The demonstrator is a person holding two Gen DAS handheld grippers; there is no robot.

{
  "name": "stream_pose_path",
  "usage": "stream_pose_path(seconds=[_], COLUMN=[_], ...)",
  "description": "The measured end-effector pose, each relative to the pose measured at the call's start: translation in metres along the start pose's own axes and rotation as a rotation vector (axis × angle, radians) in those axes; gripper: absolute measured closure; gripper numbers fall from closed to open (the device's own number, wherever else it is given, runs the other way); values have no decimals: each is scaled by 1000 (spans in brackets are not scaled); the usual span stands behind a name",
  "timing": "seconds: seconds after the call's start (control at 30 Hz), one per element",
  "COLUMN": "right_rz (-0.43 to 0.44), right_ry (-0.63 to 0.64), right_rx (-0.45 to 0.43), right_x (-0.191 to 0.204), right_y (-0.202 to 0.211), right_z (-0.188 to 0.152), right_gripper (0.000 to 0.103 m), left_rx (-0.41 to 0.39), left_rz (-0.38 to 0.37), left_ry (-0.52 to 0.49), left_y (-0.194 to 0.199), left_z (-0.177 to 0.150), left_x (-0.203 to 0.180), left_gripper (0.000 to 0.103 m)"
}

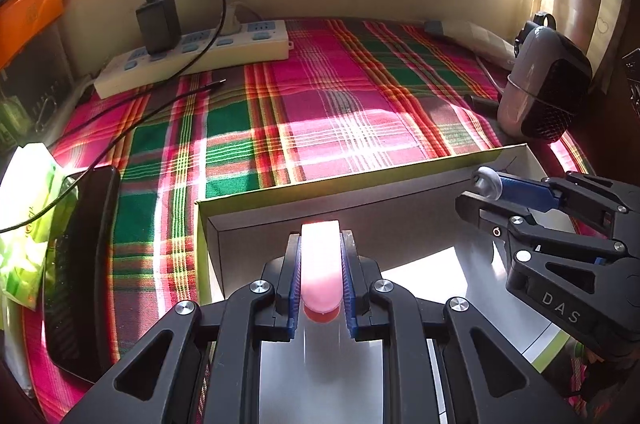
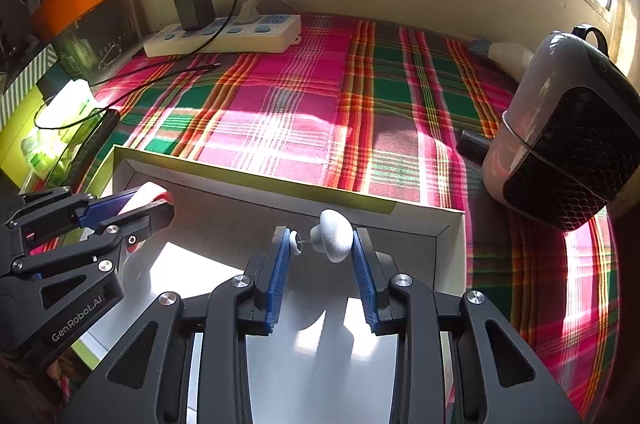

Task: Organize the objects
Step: 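Carry the pink clip into the white box while the right gripper carries the white knob there, then lower and open the left gripper in the box while the right gripper releases the knob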

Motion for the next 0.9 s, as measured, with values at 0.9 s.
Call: stream_pose_path(seconds=[0.9], right_rz=[6], right_ry=[-29], right_rx=[25], right_x=[-5], right_y=[-10], right_z=[0], right_gripper=[56], left_rx=[2], left_rz=[24], left_ry=[8], left_y=[-2], left_z=[2], left_x=[1], left_gripper=[79])
Point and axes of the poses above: each gripper's, at about its wrist camera, not at the fingertips, and y roughly against the way its jaws point, x to its left, z to its top, the point moved 4 cm from there along -y, roughly the way its jaws point, and after that the axes turned 12 degrees about x, right-handed, at the moved point
